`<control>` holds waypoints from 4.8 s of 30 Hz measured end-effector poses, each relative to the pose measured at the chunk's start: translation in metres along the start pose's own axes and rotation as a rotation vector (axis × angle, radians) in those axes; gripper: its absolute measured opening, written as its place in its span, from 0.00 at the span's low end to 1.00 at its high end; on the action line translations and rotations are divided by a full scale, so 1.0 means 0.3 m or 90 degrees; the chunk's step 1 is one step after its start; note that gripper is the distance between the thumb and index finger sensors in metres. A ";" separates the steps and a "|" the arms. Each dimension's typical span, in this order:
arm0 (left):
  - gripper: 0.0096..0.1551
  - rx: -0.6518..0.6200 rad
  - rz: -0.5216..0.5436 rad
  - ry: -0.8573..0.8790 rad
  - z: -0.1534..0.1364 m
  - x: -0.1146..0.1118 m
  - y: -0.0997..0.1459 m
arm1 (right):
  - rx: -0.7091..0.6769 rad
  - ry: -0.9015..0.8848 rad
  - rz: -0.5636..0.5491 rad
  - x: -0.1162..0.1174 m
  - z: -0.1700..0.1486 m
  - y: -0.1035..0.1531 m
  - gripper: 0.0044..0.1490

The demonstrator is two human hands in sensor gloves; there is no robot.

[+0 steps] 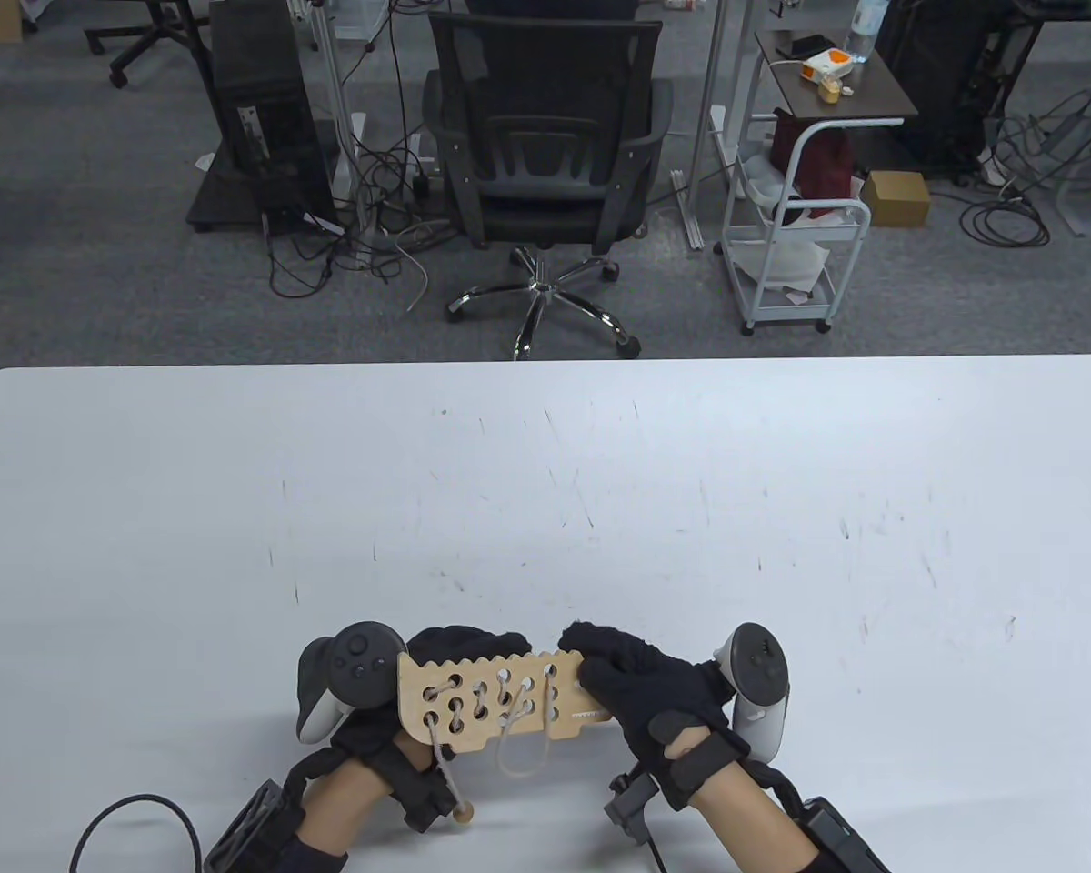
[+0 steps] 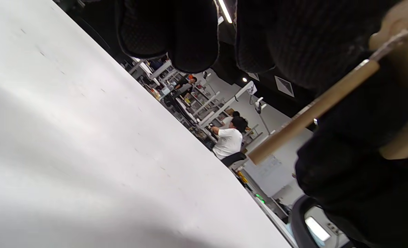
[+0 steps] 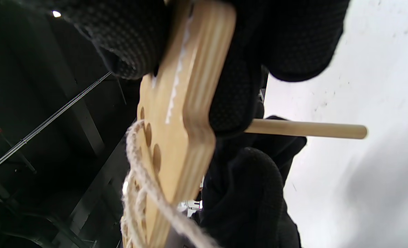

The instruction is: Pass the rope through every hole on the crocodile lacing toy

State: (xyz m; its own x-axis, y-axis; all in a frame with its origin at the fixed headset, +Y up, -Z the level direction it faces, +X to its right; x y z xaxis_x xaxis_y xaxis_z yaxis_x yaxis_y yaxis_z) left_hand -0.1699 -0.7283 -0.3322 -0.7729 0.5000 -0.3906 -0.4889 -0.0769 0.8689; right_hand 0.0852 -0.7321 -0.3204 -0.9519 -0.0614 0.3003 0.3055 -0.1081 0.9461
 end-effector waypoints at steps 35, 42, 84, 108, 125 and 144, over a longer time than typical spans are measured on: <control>0.27 -0.030 0.020 0.100 0.021 -0.003 0.007 | 0.012 -0.022 0.001 0.001 -0.009 -0.003 0.31; 0.28 -0.015 0.077 0.119 0.001 0.046 0.015 | 0.019 -0.025 -0.025 -0.036 -0.016 -0.007 0.30; 0.28 0.107 0.354 0.091 -0.180 0.342 0.089 | 0.032 -0.039 -0.080 -0.124 -0.021 -0.009 0.31; 0.23 0.024 0.224 0.204 -0.083 0.231 0.054 | 0.022 -0.040 -0.061 -0.102 -0.026 -0.011 0.31; 0.22 -0.012 0.089 0.251 -0.008 0.099 0.026 | 0.006 -0.046 -0.036 -0.069 -0.020 -0.007 0.31; 0.20 -0.005 0.080 0.279 -0.001 0.072 0.028 | -0.034 -0.037 -0.034 -0.036 -0.006 -0.004 0.30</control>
State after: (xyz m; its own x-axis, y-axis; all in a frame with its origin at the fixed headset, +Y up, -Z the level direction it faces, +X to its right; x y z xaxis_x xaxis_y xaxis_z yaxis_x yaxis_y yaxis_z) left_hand -0.1908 -0.7182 -0.3335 -0.9237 0.0741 -0.3759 -0.3825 -0.1209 0.9160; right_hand 0.0952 -0.7333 -0.3250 -0.9664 0.0028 0.2570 0.2532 -0.1622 0.9537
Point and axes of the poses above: the tracker on the back of each hand, its own z axis roughly to the thumb side, its own y axis roughly from the fingertips to the wrist, x = y × z, the point moved 3 cm from there along -y, roughly from the wrist to the fingertips, and after that the axes turned 11 degrees about y, right-handed, at the moved point
